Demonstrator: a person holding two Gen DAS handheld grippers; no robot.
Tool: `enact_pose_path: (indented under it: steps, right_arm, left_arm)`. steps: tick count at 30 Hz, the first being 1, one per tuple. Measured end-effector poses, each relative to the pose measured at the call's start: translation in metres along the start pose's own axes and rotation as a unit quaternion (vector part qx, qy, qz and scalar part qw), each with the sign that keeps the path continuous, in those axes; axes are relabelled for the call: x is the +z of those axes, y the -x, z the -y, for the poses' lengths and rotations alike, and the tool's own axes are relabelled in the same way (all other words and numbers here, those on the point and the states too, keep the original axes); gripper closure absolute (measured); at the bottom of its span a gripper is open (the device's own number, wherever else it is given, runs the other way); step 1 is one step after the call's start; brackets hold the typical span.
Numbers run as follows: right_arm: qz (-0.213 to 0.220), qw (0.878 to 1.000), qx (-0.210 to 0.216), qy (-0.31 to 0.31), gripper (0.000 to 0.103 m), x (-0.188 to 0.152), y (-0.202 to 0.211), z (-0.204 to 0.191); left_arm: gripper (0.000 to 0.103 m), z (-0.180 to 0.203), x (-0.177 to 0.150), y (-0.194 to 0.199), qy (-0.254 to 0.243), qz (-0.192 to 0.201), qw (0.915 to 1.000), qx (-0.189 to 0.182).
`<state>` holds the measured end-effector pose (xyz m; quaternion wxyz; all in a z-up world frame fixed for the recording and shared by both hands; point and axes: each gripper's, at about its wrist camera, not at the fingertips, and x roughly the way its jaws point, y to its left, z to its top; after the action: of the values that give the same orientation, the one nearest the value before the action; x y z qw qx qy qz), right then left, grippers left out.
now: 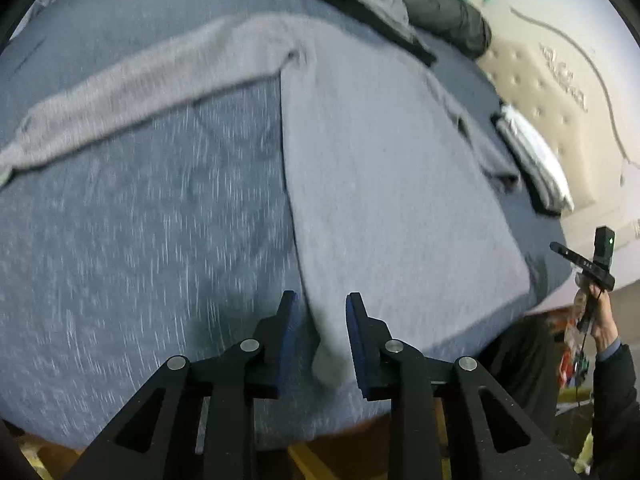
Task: Fold clothes
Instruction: 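Pull the grey hoodie hem taut with both tools, then open both, then grasp the hoodie sleeve with the right tool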
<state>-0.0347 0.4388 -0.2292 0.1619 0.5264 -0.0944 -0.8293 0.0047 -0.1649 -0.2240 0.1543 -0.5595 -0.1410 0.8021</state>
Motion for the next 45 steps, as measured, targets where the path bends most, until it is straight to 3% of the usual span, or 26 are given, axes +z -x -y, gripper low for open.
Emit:
enact_pose_path:
  steps: [3,8,14,20,24,30,32,34,37,45]
  right_arm:
    - [0.043,0.999,-0.013,-0.03,0.056,0.024,0.015,0.023]
    - [0.064,0.993,-0.032,-0.095,0.055,0.056,0.007,0.066]
    - [0.038,0.988,-0.032,-0.147,0.055,0.07,-0.031,0.09]
    - [0.018,0.988,-0.032,-0.152,0.055,0.088,-0.073,0.082]
    - [0.013,0.986,-0.058,-0.157,0.055,0.102,-0.094,0.079]
    - [0.012,0.984,-0.087,-0.153,0.055,0.118,-0.117,0.073]
    - [0.012,0.984,-0.096,-0.151,0.061,0.124,-0.124,0.071]
    - [0.013,0.983,-0.108,-0.147,0.084,0.128,-0.124,0.069]
    - [0.022,0.983,-0.106,-0.15,0.095,0.13,-0.115,0.071]
    - [0.066,0.984,-0.126,-0.106,0.1,0.152,-0.052,0.07]
  left_arm:
    - [0.076,0.004,0.019,-0.001,-0.006,0.031,0.9995,0.011]
    - [0.073,0.015,0.049,-0.023,0.0,0.066,0.9977,0.013]
    - [0.071,0.022,0.072,-0.059,0.009,0.087,0.9961,0.004]
    - [0.071,0.037,0.084,-0.095,0.009,0.109,0.994,-0.001]
    - [0.07,0.035,0.082,-0.107,0.022,0.132,0.991,-0.005]
    - [0.07,0.024,0.078,-0.121,0.029,0.131,0.991,-0.005]
    - [0.07,0.021,0.077,-0.121,0.034,0.136,0.9901,-0.008]
    - [0.07,0.019,0.077,-0.121,0.034,0.14,0.9895,-0.007]
    - [0.07,0.015,0.077,-0.123,0.038,0.139,0.9894,-0.013]
    - [0.07,0.018,0.077,-0.123,0.03,0.143,0.9891,-0.013]
